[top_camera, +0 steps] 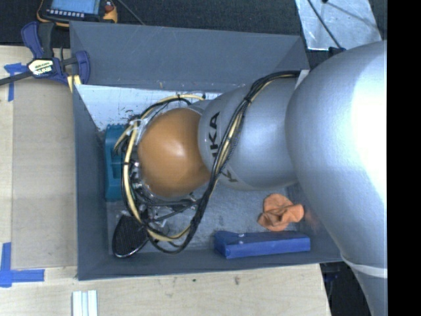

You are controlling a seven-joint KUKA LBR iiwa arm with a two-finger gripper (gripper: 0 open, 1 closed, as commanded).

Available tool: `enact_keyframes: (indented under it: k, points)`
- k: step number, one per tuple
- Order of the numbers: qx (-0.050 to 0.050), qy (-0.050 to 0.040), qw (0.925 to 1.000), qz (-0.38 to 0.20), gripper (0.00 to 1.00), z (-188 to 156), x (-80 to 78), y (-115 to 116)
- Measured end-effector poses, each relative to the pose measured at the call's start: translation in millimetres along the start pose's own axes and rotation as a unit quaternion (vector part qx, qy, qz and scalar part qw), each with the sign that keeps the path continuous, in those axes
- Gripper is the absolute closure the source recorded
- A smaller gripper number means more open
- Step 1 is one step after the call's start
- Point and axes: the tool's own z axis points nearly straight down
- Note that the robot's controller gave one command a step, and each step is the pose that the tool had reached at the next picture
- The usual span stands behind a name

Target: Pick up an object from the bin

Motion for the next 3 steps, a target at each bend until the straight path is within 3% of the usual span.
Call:
enact_keyframes:
  k: [2, 3]
  points:
    - [-0.002, 0.0023, 1.0, 0.0, 1.0, -5, 1.1, 1]
    - [-0.005, 0.0064, 1.0, -0.001, 1.0, -24, 2.4, 2]
